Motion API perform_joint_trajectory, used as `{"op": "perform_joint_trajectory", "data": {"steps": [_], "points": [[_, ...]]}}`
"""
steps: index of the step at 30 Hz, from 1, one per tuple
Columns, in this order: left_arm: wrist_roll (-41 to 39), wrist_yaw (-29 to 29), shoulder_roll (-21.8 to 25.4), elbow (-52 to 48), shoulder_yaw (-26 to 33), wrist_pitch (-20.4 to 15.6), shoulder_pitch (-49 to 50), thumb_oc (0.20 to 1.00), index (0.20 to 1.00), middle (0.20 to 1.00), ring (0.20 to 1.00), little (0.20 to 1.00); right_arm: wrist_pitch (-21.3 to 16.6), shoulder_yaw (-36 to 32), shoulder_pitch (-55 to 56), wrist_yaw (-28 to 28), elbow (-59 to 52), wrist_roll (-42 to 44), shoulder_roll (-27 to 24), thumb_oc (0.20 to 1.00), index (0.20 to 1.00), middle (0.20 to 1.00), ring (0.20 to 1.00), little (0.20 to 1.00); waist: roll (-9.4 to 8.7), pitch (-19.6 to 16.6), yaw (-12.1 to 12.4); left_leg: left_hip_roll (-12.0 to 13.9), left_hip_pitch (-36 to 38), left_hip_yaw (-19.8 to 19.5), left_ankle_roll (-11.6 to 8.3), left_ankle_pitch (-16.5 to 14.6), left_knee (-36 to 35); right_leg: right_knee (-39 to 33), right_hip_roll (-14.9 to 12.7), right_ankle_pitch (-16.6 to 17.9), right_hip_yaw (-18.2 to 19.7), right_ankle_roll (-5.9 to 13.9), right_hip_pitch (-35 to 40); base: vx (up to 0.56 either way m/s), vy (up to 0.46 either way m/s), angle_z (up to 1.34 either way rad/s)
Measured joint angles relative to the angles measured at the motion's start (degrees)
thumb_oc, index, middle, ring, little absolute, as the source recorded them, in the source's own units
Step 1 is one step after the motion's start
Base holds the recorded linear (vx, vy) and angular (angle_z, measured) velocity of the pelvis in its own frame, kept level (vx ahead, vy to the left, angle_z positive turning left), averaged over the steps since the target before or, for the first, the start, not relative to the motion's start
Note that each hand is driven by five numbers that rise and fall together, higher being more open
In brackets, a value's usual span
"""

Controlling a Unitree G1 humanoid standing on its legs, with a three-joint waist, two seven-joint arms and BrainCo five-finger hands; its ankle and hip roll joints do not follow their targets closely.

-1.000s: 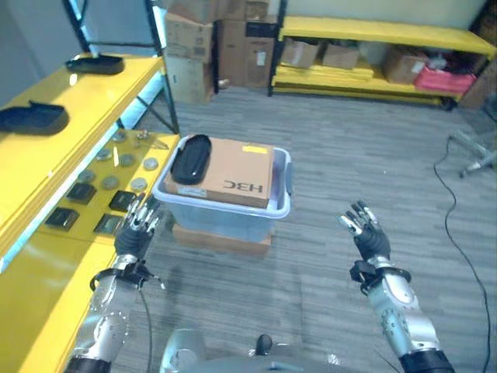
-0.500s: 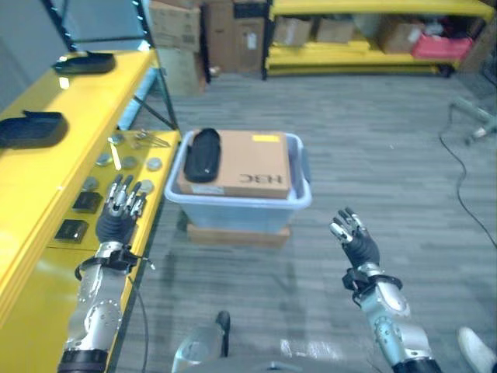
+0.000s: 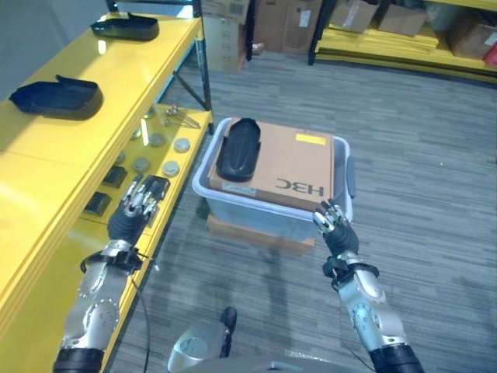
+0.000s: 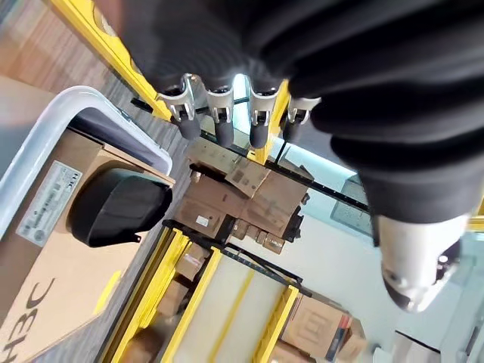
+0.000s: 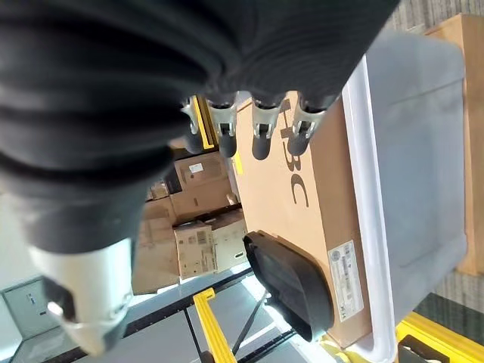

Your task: Move parts from the plastic box to the shelf.

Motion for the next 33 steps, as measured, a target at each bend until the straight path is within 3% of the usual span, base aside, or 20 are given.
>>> {"op": "perform_joint_trajectory", "data": {"steps": [2,4,6,7,8,9,11,12,13,14,15,16,17,18,19,20,22,23,27,33], "points": [[0.0,-1.0,0.6,-0.9,-0.2,0.0,1.2,1.0,1.0,1.0,1.0,1.0,0.0,1.5,1.4,0.3,-1.7,-1.4,0.1,1.0,1.0,1.0,1.0,1.0,0.0,0.1,-1.4,-0.9,1.6,0.6,0.88,-0.1,-0.1,16.7,-2.6,2.3,4.0,-1.93,-9.0,0.12,-0.032,0.09],[0.0,-0.9,1.3,-2.0,-0.1,-0.6,3.6,1.0,1.0,1.0,1.0,1.0,0.0,1.4,1.6,0.7,-2.7,-1.6,-0.3,1.0,1.0,1.0,1.0,1.0,0.9,0.3,-1.5,-0.5,2.5,1.2,1.33,-0.5,-0.4,18.9,-2.1,0.7,4.7,-2.65,-13.8,0.13,-0.202,-0.3],[0.0,-0.7,2.8,-3.0,-0.2,-1.0,5.4,1.0,1.0,1.0,1.0,1.0,0.1,1.3,1.9,0.7,-4.1,-1.5,-1.3,1.0,1.0,1.0,1.0,1.0,1.5,0.8,-1.8,0.3,3.1,2.5,0.3,0.0,-1.2,12.0,-0.1,0.0,4.5,-2.76,-16.5,0.24,-0.454,-0.34],[-0.1,-0.1,3.2,-2.3,-0.1,-1.8,4.7,1.0,1.0,1.0,1.0,1.0,0.1,1.0,1.7,1.9,-4.1,-0.8,-3.0,1.0,1.0,1.0,1.0,1.0,1.24,1.0,-2.0,0.7,3.3,2.3,-1.06,-0.5,-1.4,-12.1,4.4,1.7,5.6,-2.3,-16.0,0.28,-0.521,-0.14],[-0.2,0.4,3.5,-1.2,-0.1,-2.2,3.3,1.0,1.0,1.0,1.0,1.0,0.0,0.3,1.7,2.9,-4.0,-0.7,-3.3,1.0,1.0,1.0,1.0,1.0,0.59,1.4,-2.8,0.5,3.2,2.0,-1.19,-0.5,-1.7,-23.6,5.5,4.0,6.7,-1.78,-15.3,0.27,-0.47,0.16],[-0.2,0.6,3.5,0.5,0.0,-2.4,2.4,1.0,1.0,1.0,1.0,1.0,0.0,-0.4,1.9,3.6,-3.5,-0.6,-3.6,1.0,1.0,1.0,1.0,1.0,-0.33,1.8,-3.8,-0.2,3.6,1.4,-1.33,-0.6,-1.8,-29.5,5.7,7.0,8.0,-1.72,-15.6,0.24,-0.362,0.57],[-2.0,0.9,2.8,2.5,0.7,-3.0,1.8,1.0,1.0,1.0,1.0,1.0,0.1,-1.8,2.3,5.6,0.5,1.0,-3.9,1.0,1.0,1.0,1.0,1.0,-1.86,3.2,-6.2,-0.9,5.0,-1.2,-1.67,-2.6,0.9,-27.1,6.0,12.2,9.3,-3.17,-15.4,0.24,-0.312,0.72],[-2.8,1.1,2.1,2.5,0.8,-3.7,2.4,1.0,1.0,1.0,1.0,1.0,0.5,-1.8,3.1,5.7,1.9,1.0,-4.0,1.0,1.0,1.0,1.0,1.0,-2.85,2.9,-5.9,-0.9,6.5,-2.6,-2.45,-3.8,0.6,-23.6,6.4,13.4,8.8,-2.99,-14.2,0.21,-0.25,0.81],[-3.7,1.9,0.8,2.8,0.3,-4.4,3.3,1.0,1.0,1.0,1.0,1.0,0.6,-2.0,4.5,5.8,2.7,1.0,-4.0,1.0,1.0,1.0,1.0,1.0,-2.63,2.8,-6.1,0.4,8.4,-3.4,-2.19,-4.6,-0.4,-21.7,6.8,13.4,7.8,-3.0,-11.0,0.17,-0.24,0.85],[-4.2,1.9,0.8,2.8,-0.3,-4.9,3.5,1.0,1.0,1.0,1.0,1.0,0.6,-2.1,5.4,6.0,2.6,1.0,-3.9,1.0,1.0,1.0,1.0,1.0,-4.21,2.1,-6.2,1.3,9.1,-3.0,-2.48,-5.1,-0.6,-21.6,6.9,13.4,6.9,-3.02,-7.6,0.2,-0.326,0.86],[-4.8,1.9,0.8,3.2,-0.3,-5.2,3.6,1.0,1.0,1.0,1.0,1.0,0.7,-1.8,5.3,5.9,2.7,1.0,-3.9,1.0,1.0,1.0,1.0,1.0,-5.81,1.4,-5.7,1.5,9.6,-3.3,-4.05,-4.7,-1.6,-22.9,7.1,14.3,5.9,-3.5,-5.3,0.14,-0.253,0.71],[-5.5,2.1,-0.1,4.1,-0.4,-5.1,3.2,1.0,1.0,1.0,1.0,1.0,0.8,-1.5,4.7,5.5,2.5,1.0,-4.3,1.0,1.0,1.0,1.0,1.0,-5.65,1.4,-5.9,3.2,10.0,-3.8,-5.84,-4.4,-2.3,-25.3,8.1,16.1,4.0,-4.26,-3.1,0.09,-0.168,1.01],[-5.6,1.9,-0.1,4.1,-0.9,-4.4,2.2,1.0,1.0,1.0,1.0,1.0,0.6,-1.6,4.9,5.2,1.4,1.1,-4.6,1.0,1.0,1.0,1.0,1.0,-5.98,1.4,-7.1,5.4,9.5,0.2,-7.87,-3.8,-3.0,-28.6,8.0,16.4,-0.1,-4.8,-0.3,0.07,-0.08,1.35],[-5.6,1.6,-0.1,3.7,-1.7,-4.3,1.2,1.0,1.0,1.0,1.0,1.0,0.4,-2.1,4.7,4.8,1.3,1.6,-5.5,1.0,1.0,1.0,1.0,1.0,-5.46,1.6,-7.8,8.6,9.6,5.7,-7.35,-3.5,-3.7,-29.2,8.9,16.0,-2.4,-5.67,0.4,0.11,-0.027,1.33],[-5.7,0.5,0.0,3.5,-2.0,-3.9,1.2,1.0,1.0,1.0,1.0,1.0,0.3,-3.3,2.9,3.9,2.5,1.7,-6.8,1.0,1.0,1.0,1.0,1.0,-4.38,1.7,-7.5,13.5,11.0,10.8,-7.52,-1.8,-6.4,-29.6,9.7,15.2,-3.6,-6.61,1.1,0.08,0.048,0.68],[-5.7,0.2,0.0,3.6,-2.4,-3.4,1.5,1.0,1.0,1.0,1.0,1.0,0.2,-4.4,1.9,2.0,2.7,1.6,-6.6,1.0,1.0,1.0,1.0,1.0,-3.5,2.2,-7.4,14.8,12.7,9.8,-8.07,-0.8,-9.5,-29.7,9.4,15.1,-2.9,-6.5,1.6,0.06,0.109,0.15],[-5.5,-0.1,-0.1,3.6,-2.9,-3.0,1.5,1.0,1.0,1.0,1.0,1.0,0.2,-4.5,1.1,-0.1,3.0,1.6,-7.0,1.0,1.0,1.0,1.0,1.0,-1.15,2.8,-7.6,15.5,15.1,8.4,-8.5,0.8,-13.4,-29.6,9.3,15.2,-2.7,-5.79,2.5,0.03,0.124,-0.08],[-5.5,-0.4,0.0,3.4,-2.7,-2.5,1.5,1.0,1.0,1.0,1.0,1.0,0.5,-4.4,1.1,-2.4,4.5,1.5,-6.3,1.0,1.0,1.0,1.0,1.0,-0.14,2.6,-7.7,14.4,16.7,8.2,-11.88,2.2,-15.0,-30.2,8.3,15.6,-2.1,-3.96,2.9,0.05,0.134,-0.04],[-5.5,0.4,0.6,2.5,-1.2,-2.0,2.0,1.0,1.0,1.0,1.0,1.0,4.1,-3.7,1.9,-8.0,5.7,0.3,-5.4,1.0,1.0,1.0,1.0,1.0,-0.7,2.6,-6.6,11.2,17.8,8.1,-10.65,2.4,-15.6,-33.3,5.5,17.6,-1.8,-2.14,4.8,0.05,0.096,0.01],[-5.2,2.6,1.3,0.5,0.8,-1.1,3.5,1.0,1.0,1.0,1.0,1.0,4.3,-3.1,-8.1,-14.7,4.9,-2.9,-6.2,1.0,1.0,1.0,1.0,1.0,-0.66,2.5,-3.1,11.3,17.9,7.4,-10.28,2.7,-15.8,-33.7,5.5,18.0,-2.4,-1.71,5.7,0.06,0.096,0.06]]}}
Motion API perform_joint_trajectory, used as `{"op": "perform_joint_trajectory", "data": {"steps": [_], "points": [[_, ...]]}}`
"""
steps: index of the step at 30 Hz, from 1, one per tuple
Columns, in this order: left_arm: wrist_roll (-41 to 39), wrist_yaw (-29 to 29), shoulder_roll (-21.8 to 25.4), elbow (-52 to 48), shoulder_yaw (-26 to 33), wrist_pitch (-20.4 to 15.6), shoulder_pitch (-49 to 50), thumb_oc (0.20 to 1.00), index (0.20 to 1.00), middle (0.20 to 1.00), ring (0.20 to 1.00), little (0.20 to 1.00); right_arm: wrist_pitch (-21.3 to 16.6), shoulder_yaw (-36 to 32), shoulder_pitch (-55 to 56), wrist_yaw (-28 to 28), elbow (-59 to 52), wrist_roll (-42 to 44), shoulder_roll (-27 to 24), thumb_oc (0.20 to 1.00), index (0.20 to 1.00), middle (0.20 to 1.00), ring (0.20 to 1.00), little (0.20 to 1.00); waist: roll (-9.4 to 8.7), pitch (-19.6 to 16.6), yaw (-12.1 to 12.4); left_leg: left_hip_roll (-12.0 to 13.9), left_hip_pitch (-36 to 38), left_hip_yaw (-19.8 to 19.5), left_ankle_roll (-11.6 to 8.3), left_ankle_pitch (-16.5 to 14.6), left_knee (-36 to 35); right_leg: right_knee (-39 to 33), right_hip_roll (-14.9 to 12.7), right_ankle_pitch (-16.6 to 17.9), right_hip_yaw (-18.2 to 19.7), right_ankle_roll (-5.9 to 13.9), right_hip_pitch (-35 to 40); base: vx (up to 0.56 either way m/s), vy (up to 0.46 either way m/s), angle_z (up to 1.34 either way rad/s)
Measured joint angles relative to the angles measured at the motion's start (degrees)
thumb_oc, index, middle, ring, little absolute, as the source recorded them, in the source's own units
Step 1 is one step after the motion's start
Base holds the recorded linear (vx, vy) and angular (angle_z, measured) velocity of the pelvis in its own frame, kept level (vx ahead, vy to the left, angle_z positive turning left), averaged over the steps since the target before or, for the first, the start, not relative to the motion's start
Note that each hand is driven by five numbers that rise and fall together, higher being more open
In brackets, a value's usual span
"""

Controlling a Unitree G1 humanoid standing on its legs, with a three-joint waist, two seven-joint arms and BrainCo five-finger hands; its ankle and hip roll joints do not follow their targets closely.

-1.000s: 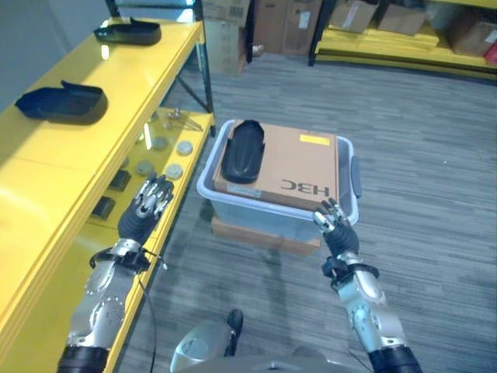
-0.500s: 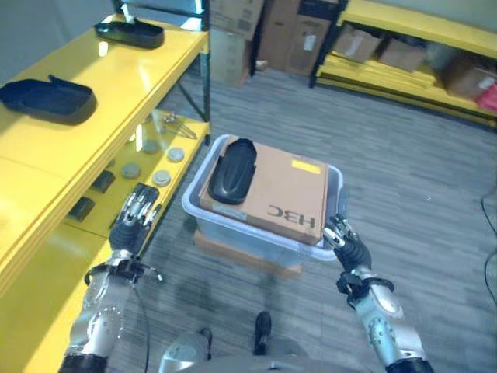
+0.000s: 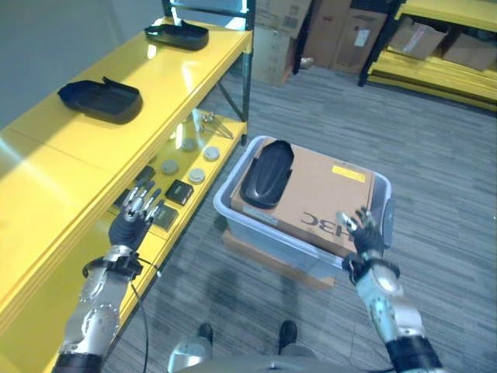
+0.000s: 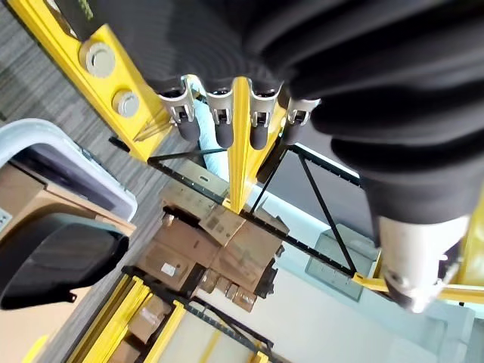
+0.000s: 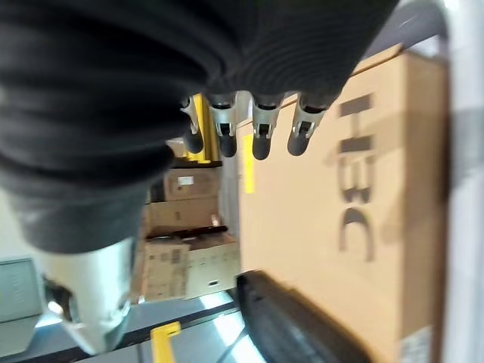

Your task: Move parts from the plastic box to the shelf.

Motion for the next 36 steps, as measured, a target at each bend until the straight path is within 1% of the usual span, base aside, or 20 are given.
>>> {"op": "perform_joint_trajectory", "data": {"steps": [1,3,5,6,7,8,9,10,12,14,16,18,21,23,24,26,29,30,31,36], "points": [[0.1,0.1,0.0,0.0,-0.1,0.2,0.2,1.0,1.0,1.0,1.0,1.0,-0.8,-0.1,-2.5,-1.2,0.0,-0.8,-0.4,1.0,1.0,1.0,1.0,1.0,0.07,0.0,0.9,0.0,-0.1,-0.6,-0.05,0.0,0.1,0.0,0.0,0.0,-0.6,0.0,0.4,0.07,0.098,0.19],[0.2,0.0,0.0,0.1,-0.1,0.3,0.5,1.0,1.0,1.0,1.0,1.0,-0.9,-0.1,-6.6,-3.3,1.1,-0.8,-0.8,1.0,1.0,1.0,1.0,1.0,0.06,0.0,2.1,0.0,0.0,-1.3,-0.09,0.1,0.1,0.0,-0.2,-0.2,-1.3,-0.01,0.9,0.05,0.075,0.21],[0.2,-0.1,0.6,0.2,-0.4,0.9,0.4,1.0,1.0,1.0,1.0,1.0,-1.4,-0.1,-13.1,-5.5,9.2,-1.3,-1.6,1.0,1.0,1.0,1.0,1.0,0.0,-0.1,5.0,-0.1,-0.8,-2.4,-0.2,0.2,0.9,0.0,-0.5,-0.2,-2.5,0.0,1.1,0.02,0.058,0.36],[0.1,-0.2,1.4,0.2,-0.3,1.3,0.4,1.0,1.0,1.0,1.0,1.0,-1.2,-0.2,-15.8,-7.2,14.4,-1.6,-3.0,1.0,1.0,1.0,1.0,1.0,-0.09,-0.2,6.9,-0.4,-2.2,-3.9,-0.21,0.3,1.8,0.0,-0.7,-0.2,-4.0,-0.01,0.9,0.01,0.059,0.43],[0.1,-0.2,1.4,0.2,-0.3,1.3,0.4,1.0,1.0,1.0,1.0,1.0,-1.2,-0.2,-15.8,-7.2,14.4,-1.6,-3.0,1.0,1.0,1.0,1.0,1.0,-0.09,-0.2,6.9,-0.4,-2.2,-3.9,-0.21,0.3,1.8,0.0,-0.7,-0.2,-4.0,-0.01,0.9,0.0,0.049,0.57],[0.1,-0.9,2.8,0.2,-0.6,1.3,0.5,1.0,1.0,1.0,1.0,1.0,-1.2,-0.2,-19.8,-11.0,23.0,-2.6,-4.8,1.0,1.0,1.0,1.0,1.0,-0.11,-0.1,9.0,-0.8,-4.3,-5.6,-0.2,0.3,3.2,0.0,-0.8,-0.1,-5.5,-0.06,0.5,-0.03,0.05,0.5],[0.1,-1.4,4.6,0.2,-1.2,1.3,0.7,1.0,1.0,1.0,1.0,1.0,-1.3,-0.9,-21.7,-14.0,27.6,-3.0,-6.1,1.0,1.0,1.0,1.0,1.0,0.04,0.0,10.7,-0.9,-5.8,-6.5,-0.22,0.4,4.0,0.0,-1.0,-0.1,-6.7,-0.07,0.0,-0.05,0.059,0.6],[-0.1,-1.4,5.4,0.3,-1.6,1.3,0.7,1.0,1.0,1.0,1.0,1.0,-1.4,-0.9,-22.9,-15.4,29.9,-3.6,-6.8,1.0,1.0,1.0,1.0,1.0,0.1,0.1,11.3,-1.1,-6.7,-7.2,-0.2,0.4,4.6,0.0,-1.2,-0.1,-7.2,-0.1,-0.3,-0.07,0.073,0.46],[-0.6,-2.1,6.2,0.5,-2.9,1.2,0.5,1.0,1.0,1.0,1.0,1.0,-1.9,-0.7,-25.2,-17.6,33.1,-3.8,-7.4,1.0,1.0,1.0,1.0,1.0,0.25,0.3,12.0,-1.5,-9.0,-7.7,-0.12,0.7,5.6,0.2,-1.6,0.1,-7.8,-0.14,-1.7,-0.14,0.066,0.2],[-1.2,-2.4,6.8,1.0,-5.5,1.1,-1.5,1.0,1.0,1.0,1.0,1.0,-2.4,-0.7,-27.6,-18.7,37.2,-5.1,-7.9,1.0,1.0,1.0,1.0,1.0,0.58,0.7,12.0,-1.8,-11.8,-8.7,-0.1,0.7,7.2,0.7,-1.7,0.4,-8.4,-0.3,-3.6,-0.13,0.049,0.14],[-1.8,-2.6,6.8,1.6,-7.5,0.8,-4.1,1.0,1.0,1.0,1.0,1.0,-3.4,-0.1,-29.2,-19.6,41.0,-5.4,-8.5,1.0,1.0,1.0,1.0,1.0,1.2,2.1,12.3,-2.0,-14.4,-9.1,-0.07,0.7,8.7,1.0,-1.9,0.7,-8.7,-0.49,-5.3,-0.05,0.019,0.14],[-2.6,-3.0,6.8,2.2,-8.6,0.5,-6.5,1.0,1.0,1.0,1.0,1.0,-3.7,-0.1,-30.3,-21.2,43.8,-5.7,-9.0,1.0,1.0,1.0,1.0,1.0,2.18,4.5,12.3,-2.0,-15.4,-9.5,-0.1,0.7,9.6,1.1,-2.0,1.0,-9.0,-0.72,-5.7,-0.02,0.023,0.09],[-2.9,-3.4,6.9,2.7,-8.8,-0.5,-7.0,1.0,1.0,1.0,1.0,1.0,-4.0,-0.2,-30.4,-22.6,45.8,-5.7,-9.3,1.0,1.0,1.0,1.0,1.0,2.66,6.3,12.4,-2.2,-16.4,-9.9,-0.17,0.9,9.9,1.0,-2.1,1.0,-9.1,-1.05,-6.5,0.0,0.059,0.04],[-2.9,-3.8,7.0,2.8,-9.4,-1.2,-7.0,1.0,1.0,1.0,1.0,1.0,-4.1,-0.1,-31.0,-22.7,48.9,-5.7,-11.1,1.0,1.0,1.0,1.0,1.0,2.96,6.8,12.4,-2.5,-16.7,-10.4,-0.07,1.0,9.9,1.0,-2.4,1.1,-9.7,-0.99,-6.4,-0.04,0.091,0.11],[-3.1,-4.1,7.1,2.8,-9.6,-2.2,-7.1,1.0,1.0,1.0,1.0,1.0,-4.1,0.6,-31.4,-23.2,49.6,-5.7,-12.6,1.0,1.0,1.0,1.0,1.0,3.12,7.3,12.5,-2.8,-17.0,-10.5,0.01,1.0,9.9,1.0,-2.6,1.1,-9.9,-0.89,-6.6,-0.07,0.095,0.11],[-4.1,-4.2,7.2,2.9,-10.2,-3.2,-7.4,1.0,1.0,1.0,1.0,1.0,-4.2,1.9,-33.3,-23.2,51.4,-5.8,-14.0,1.0,1.0,1.0,1.0,1.0,3.32,7.8,12.5,-3.1,-17.7,-10.5,0.25,1.2,10.0,1.0,-2.9,1.4,-9.7,-0.64,-7.4,-0.07,0.062,0.02],[-5.2,-4.2,7.2,3.3,-11.8,-4.7,-8.9,1.0,1.0,1.0,1.0,1.0,-4.3,2.7,-37.0,-23.0,56.1,-5.7,-15.1,1.0,1.0,1.0,1.0,1.0,3.96,8.9,12.6,-3.5,-19.0,-10.5,0.47,1.5,10.4,1.1,-3.3,1.7,-9.9,-0.25,-8.4,-0.07,0.034,0.03],[-5.2,-4.2,7.2,3.9,-12.3,-5.8,-10.2,1.0,1.0,1.0,1.0,1.0,-4.3,3.5,-38.8,-22.8,56.7,-5.7,-15.9,1.0,1.0,1.0,1.0,1.0,4.42,9.8,12.7,-3.6,-20.2,-10.5,0.48,1.5,11.0,1.4,-3.5,1.9,-9.9,-0.26,-9.4,-0.05,0.017,0.04],[-5.3,-4.2,7.2,4.6,-12.5,-6.0,-10.9,1.0,1.0,1.0,1.0,1.0,-4.3,3.7,-39.4,-22.4,56.6,-5.7,-16.1,1.0,1.0,1.0,1.0,1.0,4.66,10.3,12.7,-3.6,-20.2,-10.5,0.53,1.5,11.0,1.5,-3.5,1.9,-10.0,-0.25,-9.4,-0.03,0.014,0.07],[-5.6,-4.2,7.2,5.3,-12.5,-7.5,-11.4,1.0,1.0,1.0,1.0,1.0,-4.1,5.3,-41.7,-21.9,56.6,-5.8,-16.2,1.0,1.0,1.0,1.0,1.0,4.68,11.0,13.5,-4.0,-20.4,-10.7,0.62,1.5,11.0,1.5,-3.7,2.0,-10.2,-0.19,-9.4,-0.02,0.017,0.03]]}}
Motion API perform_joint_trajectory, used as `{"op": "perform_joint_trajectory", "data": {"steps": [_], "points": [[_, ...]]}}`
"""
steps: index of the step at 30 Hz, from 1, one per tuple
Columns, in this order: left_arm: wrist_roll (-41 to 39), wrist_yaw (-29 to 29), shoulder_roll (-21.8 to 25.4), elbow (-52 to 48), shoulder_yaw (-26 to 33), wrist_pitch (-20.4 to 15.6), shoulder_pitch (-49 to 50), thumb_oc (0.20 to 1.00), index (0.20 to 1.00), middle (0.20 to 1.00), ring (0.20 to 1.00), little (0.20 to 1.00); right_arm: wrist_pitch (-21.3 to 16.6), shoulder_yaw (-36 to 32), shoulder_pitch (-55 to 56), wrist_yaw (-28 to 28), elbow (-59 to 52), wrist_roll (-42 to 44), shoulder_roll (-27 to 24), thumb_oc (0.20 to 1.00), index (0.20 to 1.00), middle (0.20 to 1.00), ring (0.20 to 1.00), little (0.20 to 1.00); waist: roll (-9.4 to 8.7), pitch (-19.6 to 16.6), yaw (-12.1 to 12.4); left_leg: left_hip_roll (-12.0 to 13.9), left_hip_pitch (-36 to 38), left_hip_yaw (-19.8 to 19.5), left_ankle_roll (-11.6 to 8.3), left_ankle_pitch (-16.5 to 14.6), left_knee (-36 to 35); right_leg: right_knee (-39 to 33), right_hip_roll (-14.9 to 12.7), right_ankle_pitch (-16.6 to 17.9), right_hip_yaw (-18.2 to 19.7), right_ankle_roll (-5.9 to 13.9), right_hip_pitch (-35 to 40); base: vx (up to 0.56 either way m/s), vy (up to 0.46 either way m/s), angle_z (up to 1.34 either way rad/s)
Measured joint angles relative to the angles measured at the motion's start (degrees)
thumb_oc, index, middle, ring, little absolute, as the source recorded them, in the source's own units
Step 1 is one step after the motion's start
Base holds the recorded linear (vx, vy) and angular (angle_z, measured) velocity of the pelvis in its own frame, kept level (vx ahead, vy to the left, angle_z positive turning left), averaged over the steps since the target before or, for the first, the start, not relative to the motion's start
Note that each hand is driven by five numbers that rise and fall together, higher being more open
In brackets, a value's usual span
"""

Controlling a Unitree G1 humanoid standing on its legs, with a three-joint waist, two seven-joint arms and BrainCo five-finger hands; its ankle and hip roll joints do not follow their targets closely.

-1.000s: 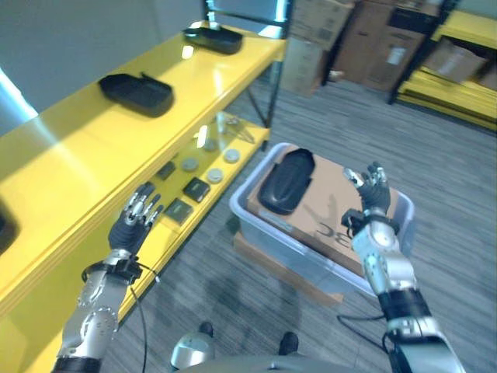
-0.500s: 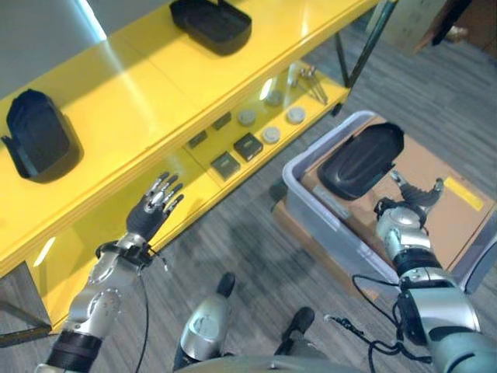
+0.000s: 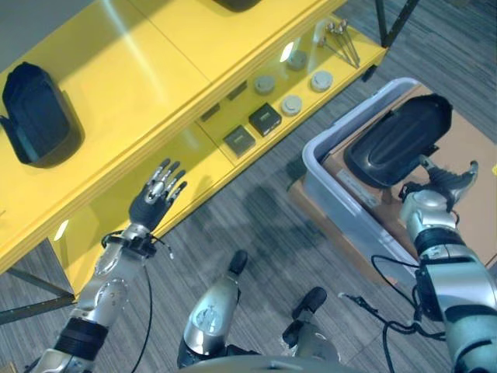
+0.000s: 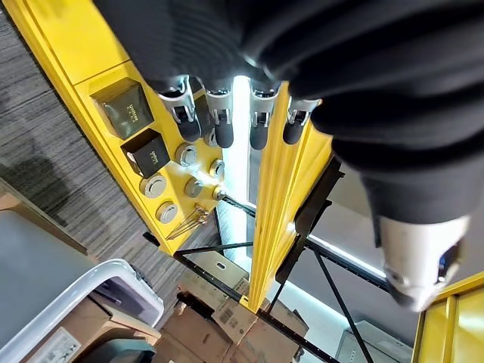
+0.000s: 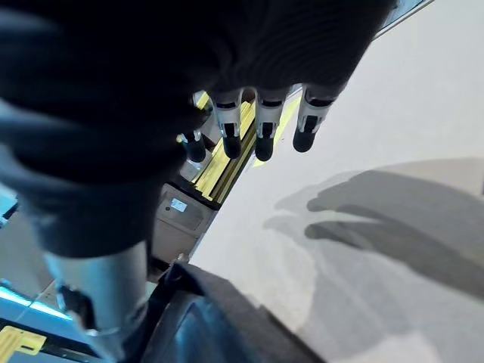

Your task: Move parts from the plastic box to the shelf.

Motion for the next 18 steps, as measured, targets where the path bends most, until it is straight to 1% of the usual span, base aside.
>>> {"op": "perform_joint_trajectory", "data": {"steps": [1,2,5,8,9,11,14,18], "points": [[0.0,0.0,0.0,0.0,0.0,-0.1,0.0,1.0,1.0,1.0,1.0,1.0,0.0,0.4,-0.2,0.0,0.0,0.0,0.0,1.0,1.0,1.0,1.0,1.0,-0.03,0.1,0.0,0.0,0.0,0.0,0.0,0.0,0.0,0.0,0.0,0.0,0.0,0.0,0.0,0.0,0.0,0.0],[0.0,0.0,0.0,0.0,0.0,-0.4,-0.1,1.0,1.0,1.0,1.0,1.0,0.2,2.7,-1.7,0.3,0.0,-1.2,0.0,1.0,1.0,1.0,1.0,1.0,-0.08,0.6,0.4,0.0,-0.1,-0.1,-0.01,0.0,0.1,0.0,-0.1,0.0,-0.1,0.02,0.0,0.0,0.0,0.0],[0.0,0.0,0.1,0.0,0.0,-0.6,-0.1,1.0,1.0,1.0,1.0,1.0,1.5,3.7,-2.5,1.1,0.0,-2.3,0.0,1.0,1.0,1.0,1.0,1.0,-0.24,0.7,1.0,0.0,-0.6,-0.4,-0.01,0.0,0.3,0.0,0.0,-0.1,-0.4,0.05,-0.1,0.0,0.012,0.05],[0.0,-0.4,0.1,0.1,-0.1,-0.7,-0.1,1.0,1.0,1.0,1.0,1.0,2.5,4.2,-2.8,1.1,0.3,-2.5,0.0,1.0,1.0,1.0,1.0,1.0,-0.33,0.8,1.0,-0.1,-1.4,-1.1,-0.02,0.0,0.8,0.0,0.0,0.0,-1.0,0.05,-0.2,-0.01,-0.002,0.11],[-0.1,-0.5,0.1,0.6,-0.1,-1.0,-0.3,1.0,1.0,1.0,1.0,1.0,3.5,5.6,-3.7,1.1,1.9,-4.2,0.0,1.0,1.0,1.0,1.0,1.0,-0.52,0.9,1.1,-0.2,-1.9,-1.3,-0.06,0.0,1.0,0.0,0.0,0.0,-1.2,0.04,-0.6,-0.01,-0.016,0.08],[-0.5,-0.6,0.1,1.6,-0.2,-1.4,-0.8,1.0,1.0,1.0,1.0,1.0,5.3,7.4,-4.2,1.1,2.4,-4.5,0.1,1.0,1.0,1.0,1.0,1.0,-0.76,1.2,1.5,-0.2,-2.7,-1.4,-0.07,0.0,1.3,0.0,0.0,0.0,-1.3,0.02,-1.2,0.0,-0.014,0.03],[-0.6,-0.6,0.1,2.1,-0.2,-1.5,-1.3,1.0,1.0,1.0,1.0,1.0,6.3,7.6,-4.4,1.1,5.3,-4.5,0.1,1.0,1.0,1.0,1.0,1.0,-1.1,1.7,2.0,-0.2,-2.8,-1.5,-0.07,0.0,1.5,0.1,0.0,0.0,-1.4,0.02,-1.2,0.0,0.0,0.0],[-0.7,-1.0,0.1,2.1,-0.3,-1.8,-1.5,1.0,1.0,1.0,1.0,1.0,6.5,7.6,-4.4,1.2,6.7,-4.6,0.1,1.0,1.0,1.0,1.0,1.0,-1.66,2.3,2.2,-0.3,-3.4,-1.6,-0.07,0.0,1.9,0.1,0.0,0.0,-1.6,0.01,-1.5,0.0,0.0,0.0]]}}
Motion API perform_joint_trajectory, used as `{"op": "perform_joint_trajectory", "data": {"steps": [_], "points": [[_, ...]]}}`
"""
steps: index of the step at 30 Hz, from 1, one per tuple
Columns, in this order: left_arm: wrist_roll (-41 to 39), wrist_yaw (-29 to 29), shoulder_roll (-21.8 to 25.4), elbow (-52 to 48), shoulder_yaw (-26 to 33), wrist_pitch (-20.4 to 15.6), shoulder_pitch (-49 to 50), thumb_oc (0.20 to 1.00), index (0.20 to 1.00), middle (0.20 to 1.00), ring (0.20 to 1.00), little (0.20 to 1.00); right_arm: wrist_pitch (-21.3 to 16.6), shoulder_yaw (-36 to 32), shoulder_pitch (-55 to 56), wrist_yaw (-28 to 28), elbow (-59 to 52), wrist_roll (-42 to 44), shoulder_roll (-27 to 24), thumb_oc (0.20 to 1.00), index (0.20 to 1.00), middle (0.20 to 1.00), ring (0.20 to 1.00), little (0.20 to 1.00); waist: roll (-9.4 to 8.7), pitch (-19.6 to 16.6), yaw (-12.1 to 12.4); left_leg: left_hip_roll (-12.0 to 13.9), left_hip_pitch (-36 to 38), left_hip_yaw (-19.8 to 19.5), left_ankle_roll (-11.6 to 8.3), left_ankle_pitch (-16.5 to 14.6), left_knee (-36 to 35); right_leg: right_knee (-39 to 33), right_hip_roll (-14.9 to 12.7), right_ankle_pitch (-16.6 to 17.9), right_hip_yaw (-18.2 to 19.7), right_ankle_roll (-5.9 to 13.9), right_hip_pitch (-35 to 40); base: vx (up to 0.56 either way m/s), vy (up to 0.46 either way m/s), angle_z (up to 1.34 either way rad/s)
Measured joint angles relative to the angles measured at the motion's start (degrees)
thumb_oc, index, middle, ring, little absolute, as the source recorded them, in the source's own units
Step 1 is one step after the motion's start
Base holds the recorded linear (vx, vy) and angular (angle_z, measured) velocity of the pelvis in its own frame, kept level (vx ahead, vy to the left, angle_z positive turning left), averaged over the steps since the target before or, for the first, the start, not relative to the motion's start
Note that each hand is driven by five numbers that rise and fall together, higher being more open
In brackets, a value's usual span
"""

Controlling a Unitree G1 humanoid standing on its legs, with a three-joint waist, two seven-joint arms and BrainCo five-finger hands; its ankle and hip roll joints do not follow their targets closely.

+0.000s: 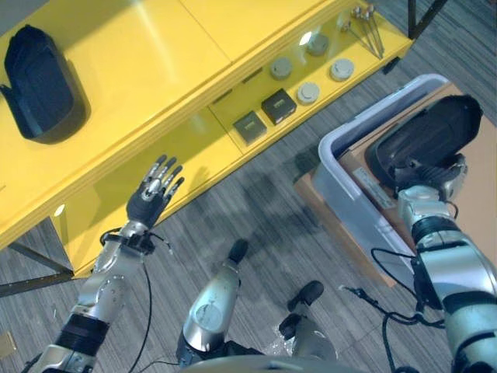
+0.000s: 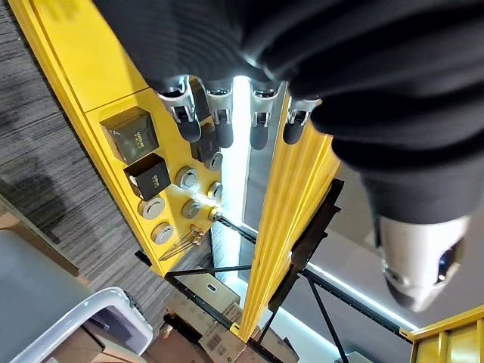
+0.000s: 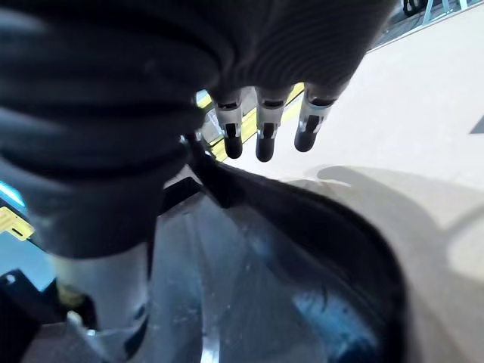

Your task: Move parts from the plastic box to the shelf.

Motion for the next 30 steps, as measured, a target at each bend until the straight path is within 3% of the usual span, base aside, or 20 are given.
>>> {"op": "perform_joint_trajectory", "data": {"steps": [14,15,16,30], "points": [[-0.5,-1.2,0.6,0.9,-1.7,-1.1,-1.3,1.0,1.0,1.0,1.0,1.0,1.1,0.3,0.0,2.5,1.9,0.3,-0.1,1.0,1.0,1.0,1.0,1.0,-1.71,1.2,-0.2,0.0,-1.9,0.1,-0.02,0.0,1.5,-0.1,0.1,0.2,0.2,-0.24,-1.2,0.0,-0.002,0.0],[-0.5,-1.2,0.8,1.0,-1.8,-1.1,-1.5,1.0,1.0,1.0,1.0,1.0,1.1,0.3,0.0,2.5,1.9,0.4,-0.2,0.523,0.523,0.523,0.523,0.523,-1.78,1.3,-0.2,0.0,-2.3,0.1,-0.02,0.0,1.6,-0.1,0.1,0.3,0.2,-0.28,-1.5,0.0,0.0,0.0],[-0.6,-1.2,0.8,1.4,-2.0,-1.2,-1.8,1.0,1.0,1.0,1.0,1.0,1.2,0.2,0.0,2.7,1.9,0.6,-0.1,0.2,0.2,0.2,0.2,0.2,-1.8,1.4,-0.3,0.0,-2.6,0.1,-0.01,0.0,1.8,-0.1,0.1,0.5,0.2,-0.43,-1.8,0.0,0.0,0.0],[-1.6,-1.9,1.2,3.3,-2.8,-1.3,-3.1,1.0,1.0,1.0,1.0,1.0,1.3,-0.1,-0.1,5.1,2.2,4.8,-0.7,0.2,0.2,0.2,0.2,0.2,-2.59,1.9,-0.7,0.0,-3.0,0.2,-0.01,0.0,2.1,-0.2,0.1,1.2,0.4,-0.25,-2.2,-0.01,-0.007,0.0]]}}
